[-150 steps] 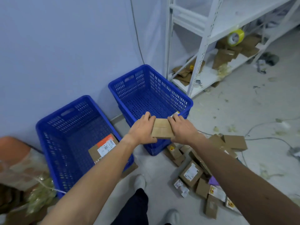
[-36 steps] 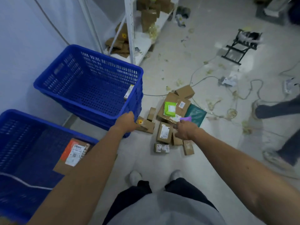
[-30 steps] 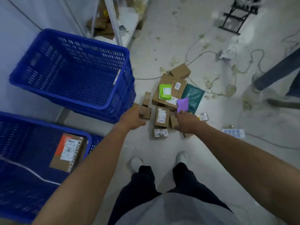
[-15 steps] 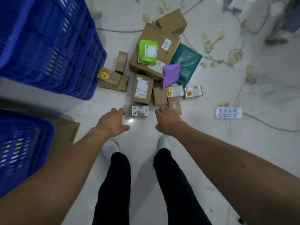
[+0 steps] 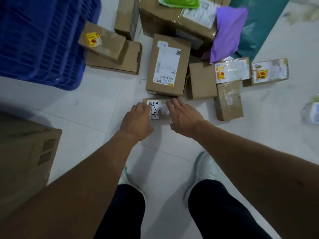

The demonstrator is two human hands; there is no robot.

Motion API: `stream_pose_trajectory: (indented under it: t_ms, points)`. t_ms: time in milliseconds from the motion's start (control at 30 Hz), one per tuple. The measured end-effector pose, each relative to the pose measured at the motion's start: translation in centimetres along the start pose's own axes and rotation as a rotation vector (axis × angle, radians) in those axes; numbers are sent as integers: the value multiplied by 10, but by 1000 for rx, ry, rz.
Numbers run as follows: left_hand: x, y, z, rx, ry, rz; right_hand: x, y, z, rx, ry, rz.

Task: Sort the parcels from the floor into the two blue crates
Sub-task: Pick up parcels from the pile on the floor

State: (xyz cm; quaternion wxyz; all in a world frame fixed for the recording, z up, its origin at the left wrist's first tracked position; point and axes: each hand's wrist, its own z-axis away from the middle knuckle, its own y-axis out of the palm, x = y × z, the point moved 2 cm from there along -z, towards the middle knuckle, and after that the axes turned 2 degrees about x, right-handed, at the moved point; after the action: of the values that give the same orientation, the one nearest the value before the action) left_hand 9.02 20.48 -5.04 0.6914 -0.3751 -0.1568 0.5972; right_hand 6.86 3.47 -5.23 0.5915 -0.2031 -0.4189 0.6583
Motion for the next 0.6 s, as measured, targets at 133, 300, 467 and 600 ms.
stream_pose_trajectory:
  t_ms: [133, 300, 467, 600]
  points:
    - [10, 36, -41, -136, 123, -149, -18, 43, -29, -110, -24, 77]
    - [24, 57, -71, -186, 130, -172, -26, 67, -49, -95, -35, 121]
    - [15, 44, -56, -155, 145, -148, -29, 47, -37, -64, -88, 106]
    - [7, 14, -16, -131, 107, -107, -18, 6, -9, -12, -144, 103]
